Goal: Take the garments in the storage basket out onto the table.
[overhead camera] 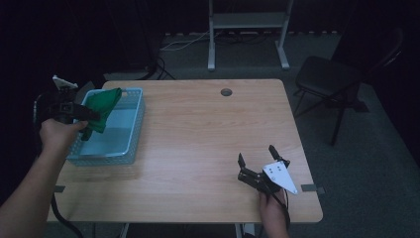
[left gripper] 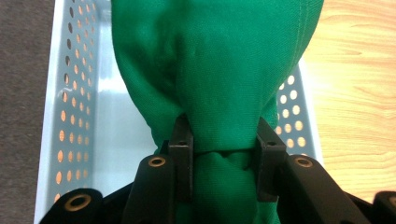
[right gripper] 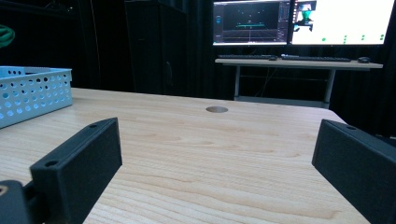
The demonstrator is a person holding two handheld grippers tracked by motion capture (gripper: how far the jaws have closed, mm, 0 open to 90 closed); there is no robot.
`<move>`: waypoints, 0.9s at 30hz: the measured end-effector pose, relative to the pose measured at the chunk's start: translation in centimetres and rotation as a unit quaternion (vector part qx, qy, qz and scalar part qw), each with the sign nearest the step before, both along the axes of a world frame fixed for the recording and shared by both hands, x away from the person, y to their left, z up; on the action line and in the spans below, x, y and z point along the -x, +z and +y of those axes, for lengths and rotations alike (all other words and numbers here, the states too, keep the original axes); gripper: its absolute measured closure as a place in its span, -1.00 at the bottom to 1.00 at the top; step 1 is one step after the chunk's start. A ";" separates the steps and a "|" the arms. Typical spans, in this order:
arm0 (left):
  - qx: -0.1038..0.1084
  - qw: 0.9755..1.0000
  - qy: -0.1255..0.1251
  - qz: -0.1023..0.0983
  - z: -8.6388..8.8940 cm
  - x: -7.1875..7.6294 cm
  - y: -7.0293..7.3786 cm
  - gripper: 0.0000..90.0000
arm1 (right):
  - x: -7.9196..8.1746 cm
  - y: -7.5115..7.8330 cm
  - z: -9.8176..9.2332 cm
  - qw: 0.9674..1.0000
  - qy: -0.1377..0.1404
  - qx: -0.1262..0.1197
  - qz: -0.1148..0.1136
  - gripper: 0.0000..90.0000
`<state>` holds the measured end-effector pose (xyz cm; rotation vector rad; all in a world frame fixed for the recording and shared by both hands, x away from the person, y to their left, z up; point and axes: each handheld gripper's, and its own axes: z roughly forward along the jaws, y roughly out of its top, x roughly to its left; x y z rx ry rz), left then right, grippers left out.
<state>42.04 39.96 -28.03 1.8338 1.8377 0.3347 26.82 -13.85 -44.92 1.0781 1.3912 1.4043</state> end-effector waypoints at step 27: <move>0.009 1.000 0.005 -0.025 -0.8 1.1 3.0 0.50 | -0.1 0.0 0.0 1.000 0.001 -0.001 0.001 -0.98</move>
